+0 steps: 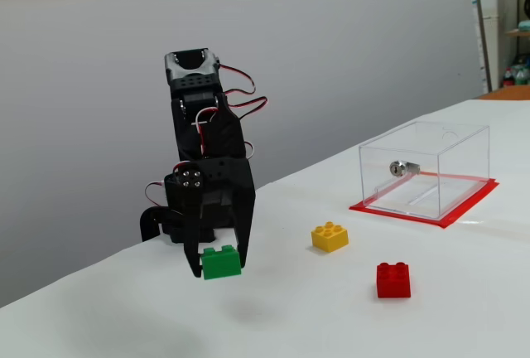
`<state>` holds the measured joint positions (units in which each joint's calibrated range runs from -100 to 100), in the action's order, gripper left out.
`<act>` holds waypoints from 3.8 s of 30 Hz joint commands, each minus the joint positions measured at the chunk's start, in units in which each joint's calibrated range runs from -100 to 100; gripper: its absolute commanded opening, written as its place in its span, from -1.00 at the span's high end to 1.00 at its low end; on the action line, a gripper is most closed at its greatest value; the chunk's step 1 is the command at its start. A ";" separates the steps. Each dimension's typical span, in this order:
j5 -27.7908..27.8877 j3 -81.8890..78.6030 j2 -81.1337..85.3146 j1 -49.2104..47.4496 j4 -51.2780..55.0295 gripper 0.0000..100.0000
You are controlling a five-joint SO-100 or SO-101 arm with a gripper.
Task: Pick the green lego brick and place it into the transparent box
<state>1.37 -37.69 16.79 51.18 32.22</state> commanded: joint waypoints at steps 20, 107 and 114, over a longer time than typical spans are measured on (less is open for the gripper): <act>0.30 -18.64 37.99 -18.31 0.07 0.81; -0.06 17.43 -5.63 -105.19 -0.63 0.80; -0.06 16.98 -5.63 -105.19 -0.63 0.59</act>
<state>1.37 -23.30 10.87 -53.74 32.22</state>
